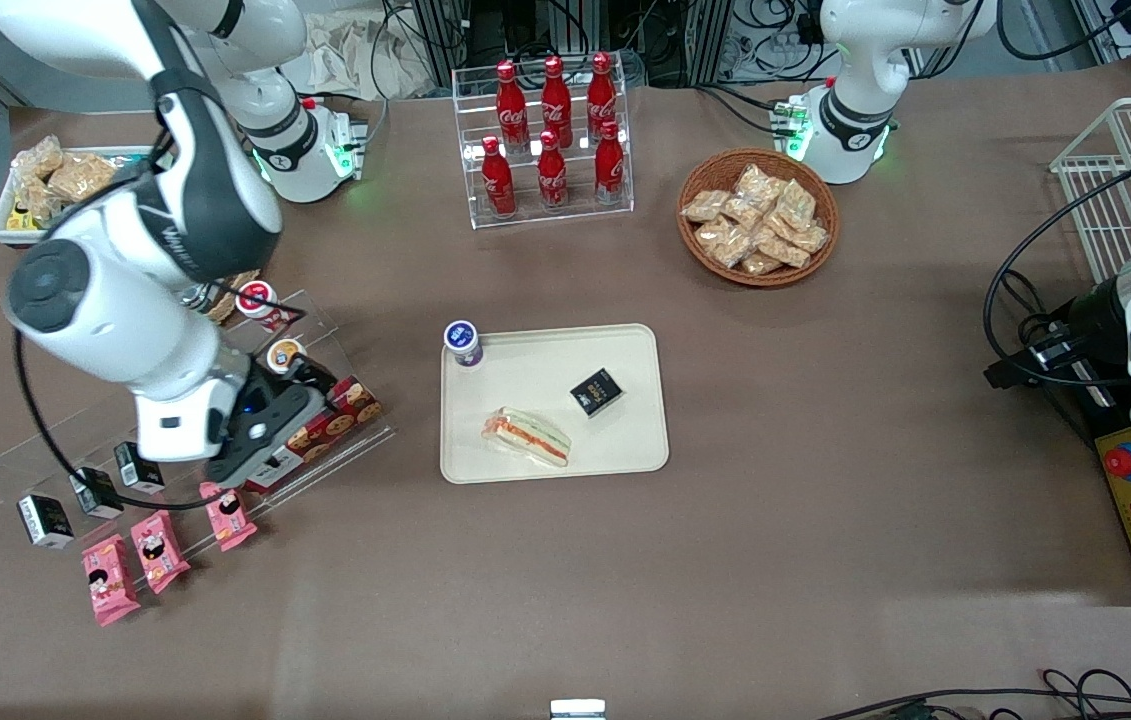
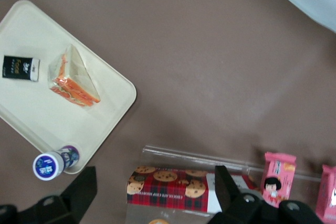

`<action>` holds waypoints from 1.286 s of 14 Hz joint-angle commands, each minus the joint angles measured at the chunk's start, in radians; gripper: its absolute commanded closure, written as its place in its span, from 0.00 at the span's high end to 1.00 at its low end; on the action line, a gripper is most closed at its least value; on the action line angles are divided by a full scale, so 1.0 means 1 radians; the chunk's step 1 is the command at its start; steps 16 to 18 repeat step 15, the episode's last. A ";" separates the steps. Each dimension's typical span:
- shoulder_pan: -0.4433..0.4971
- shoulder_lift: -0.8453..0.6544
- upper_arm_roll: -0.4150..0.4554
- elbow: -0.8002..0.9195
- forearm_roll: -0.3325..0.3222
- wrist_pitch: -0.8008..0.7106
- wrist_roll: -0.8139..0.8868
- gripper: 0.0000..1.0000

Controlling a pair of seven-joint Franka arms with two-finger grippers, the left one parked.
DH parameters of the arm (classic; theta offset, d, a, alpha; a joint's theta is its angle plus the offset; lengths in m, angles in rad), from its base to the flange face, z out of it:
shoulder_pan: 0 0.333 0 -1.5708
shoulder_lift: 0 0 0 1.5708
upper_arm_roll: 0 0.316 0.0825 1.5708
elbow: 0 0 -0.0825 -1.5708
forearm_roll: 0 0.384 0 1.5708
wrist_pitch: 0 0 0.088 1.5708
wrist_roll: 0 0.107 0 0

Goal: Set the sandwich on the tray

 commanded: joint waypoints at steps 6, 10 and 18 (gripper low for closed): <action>-0.038 -0.040 -0.284 0.093 0.147 -0.240 0.063 1.00; -0.063 -0.043 -0.277 0.148 0.063 -0.315 0.323 1.00; -0.073 -0.102 -0.189 0.153 -0.067 -0.340 0.459 1.00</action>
